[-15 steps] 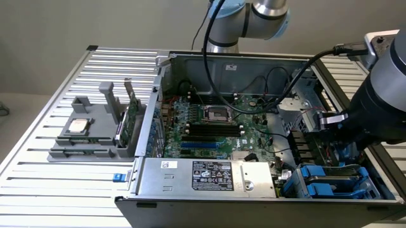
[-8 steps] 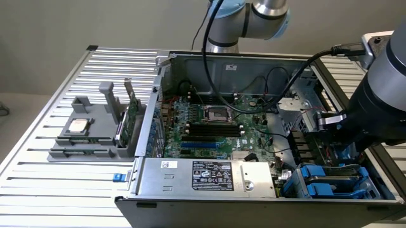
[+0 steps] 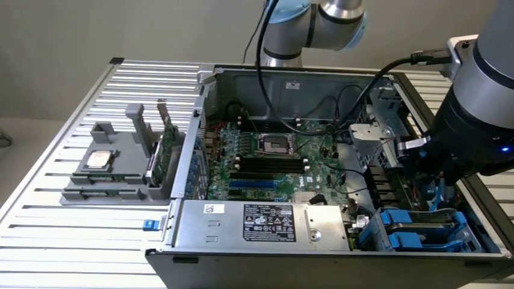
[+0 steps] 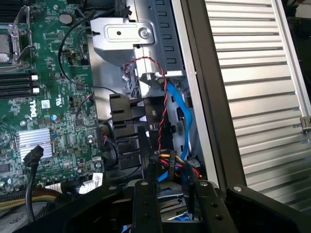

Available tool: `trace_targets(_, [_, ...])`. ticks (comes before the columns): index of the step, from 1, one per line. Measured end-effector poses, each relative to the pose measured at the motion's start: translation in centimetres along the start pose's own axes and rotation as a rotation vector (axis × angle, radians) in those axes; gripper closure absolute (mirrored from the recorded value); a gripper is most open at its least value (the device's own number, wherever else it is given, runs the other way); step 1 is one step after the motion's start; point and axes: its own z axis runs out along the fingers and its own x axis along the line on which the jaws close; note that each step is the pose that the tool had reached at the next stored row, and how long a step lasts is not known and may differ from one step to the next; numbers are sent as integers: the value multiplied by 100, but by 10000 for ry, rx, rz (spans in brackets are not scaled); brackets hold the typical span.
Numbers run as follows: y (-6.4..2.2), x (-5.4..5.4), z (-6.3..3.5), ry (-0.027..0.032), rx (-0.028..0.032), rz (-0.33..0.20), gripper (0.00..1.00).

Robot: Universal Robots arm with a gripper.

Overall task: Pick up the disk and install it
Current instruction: 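Insert the disk into the insertion slot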

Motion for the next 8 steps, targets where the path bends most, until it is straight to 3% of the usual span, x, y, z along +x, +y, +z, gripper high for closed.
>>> trace_targets(2, [18,4,4,-23,171,-54,65])
trace_targets(5, [29,6,5,-78,589,-186,65])
trace_targets(8, [57,10,7,-93,697,-211,65])
